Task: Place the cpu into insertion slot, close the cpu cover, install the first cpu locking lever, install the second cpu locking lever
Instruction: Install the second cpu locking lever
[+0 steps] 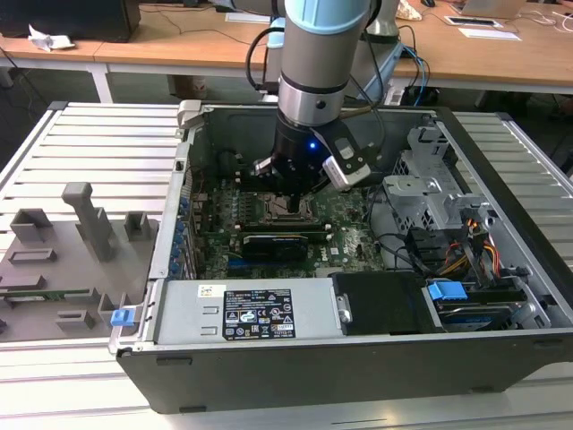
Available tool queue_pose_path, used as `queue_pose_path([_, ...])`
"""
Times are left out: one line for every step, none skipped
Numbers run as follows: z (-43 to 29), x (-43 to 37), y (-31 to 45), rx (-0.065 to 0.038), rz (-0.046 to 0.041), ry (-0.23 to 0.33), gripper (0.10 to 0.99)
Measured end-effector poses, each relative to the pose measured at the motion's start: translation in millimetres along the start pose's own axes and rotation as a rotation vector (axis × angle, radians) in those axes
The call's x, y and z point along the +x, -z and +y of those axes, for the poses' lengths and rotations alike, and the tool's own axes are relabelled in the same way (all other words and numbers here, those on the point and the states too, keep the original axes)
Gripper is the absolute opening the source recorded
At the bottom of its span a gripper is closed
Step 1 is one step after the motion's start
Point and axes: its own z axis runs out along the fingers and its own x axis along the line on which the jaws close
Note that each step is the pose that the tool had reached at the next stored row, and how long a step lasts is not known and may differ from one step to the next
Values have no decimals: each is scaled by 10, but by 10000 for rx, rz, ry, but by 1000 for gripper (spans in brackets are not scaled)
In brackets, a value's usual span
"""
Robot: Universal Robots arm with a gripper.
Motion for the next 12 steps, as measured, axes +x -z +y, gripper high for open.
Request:
queue_pose_path([-8,17,-1,0,0,0,106])
queue_pose_path([-15,50,-3,-1,0,-1,106])
queue_pose_path([-16,80,-5,0,0,-1,106])
queue_pose_path([-17,125,-13,-11,-1,0,106])
queue_pose_path([-17,139,-39,-15,-2,0,106])
queue_pose_path([-18,148,-56,-15,-1,0,106])
queue_pose_path([-19,153,-74,-15,-2,-1,106])
queue_pose_path([-20,155,-99,-15,-1,0,106])
queue_pose_path([-20,156,-116,-16,-2,0,106])
queue_pose_path([-21,161,-131,-24,-2,-1,106])
queue_pose_path([-21,166,-140,-46,-5,0,106])
queue_pose_path([-23,179,-143,-121,-13,1,106])
